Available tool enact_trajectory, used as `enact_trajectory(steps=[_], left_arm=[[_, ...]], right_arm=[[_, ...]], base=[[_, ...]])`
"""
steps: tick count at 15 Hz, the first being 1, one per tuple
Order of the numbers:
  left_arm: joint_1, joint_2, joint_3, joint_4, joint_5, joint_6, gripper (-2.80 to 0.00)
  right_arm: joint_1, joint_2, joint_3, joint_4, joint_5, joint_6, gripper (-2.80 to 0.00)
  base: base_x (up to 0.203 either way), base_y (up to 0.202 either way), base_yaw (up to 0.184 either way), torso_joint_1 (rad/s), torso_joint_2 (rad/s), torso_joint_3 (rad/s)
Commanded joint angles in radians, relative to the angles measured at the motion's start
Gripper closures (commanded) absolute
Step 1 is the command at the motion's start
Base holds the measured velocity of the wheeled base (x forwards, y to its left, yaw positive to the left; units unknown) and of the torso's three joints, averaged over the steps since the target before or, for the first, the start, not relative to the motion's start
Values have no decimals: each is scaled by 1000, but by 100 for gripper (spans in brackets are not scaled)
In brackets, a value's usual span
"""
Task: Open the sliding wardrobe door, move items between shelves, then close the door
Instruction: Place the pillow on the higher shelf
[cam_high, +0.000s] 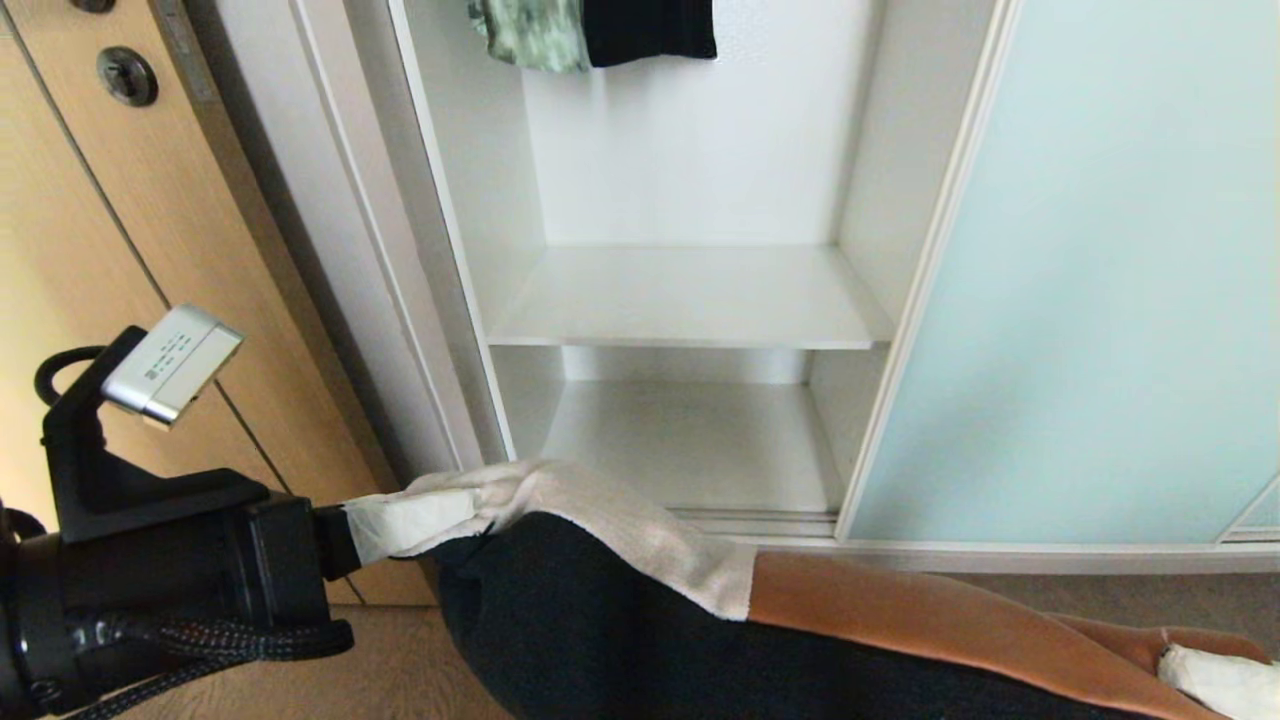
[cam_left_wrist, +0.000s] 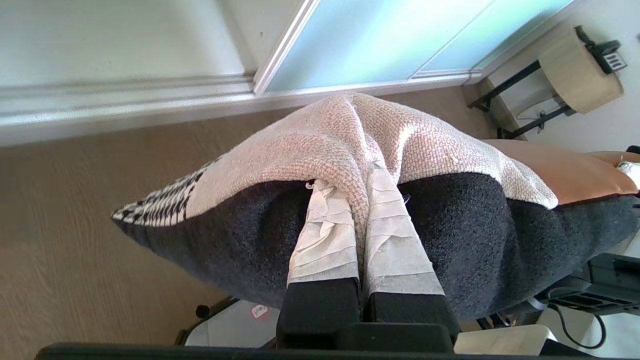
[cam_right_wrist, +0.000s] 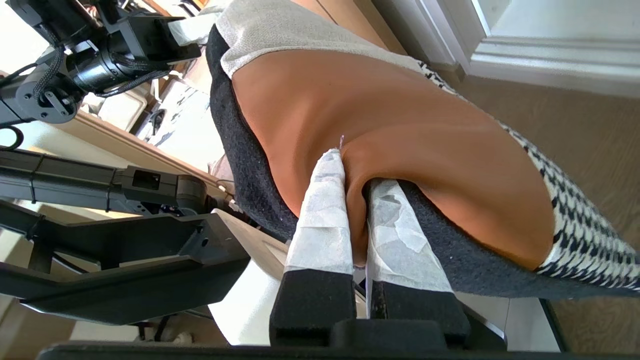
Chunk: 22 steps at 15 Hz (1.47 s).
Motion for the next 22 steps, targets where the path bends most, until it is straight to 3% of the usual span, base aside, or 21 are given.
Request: enact_trajectory(steps=[1, 14, 22], left_arm=[[0, -1, 3, -5, -1, -1, 0], [0, -5, 8, -8, -1, -1, 0], [5, 20, 31, -10, 18, 8, 0]], right_arm=[[1, 2, 2, -1, 2, 3, 0], [1, 0, 8, -2, 2, 3, 0], [1, 2, 8, -2, 0, 3, 0]], base=[[0, 0, 0, 3, -5, 198], [0, 0, 0, 4, 3, 203], [0, 0, 0, 5, -1, 31]])
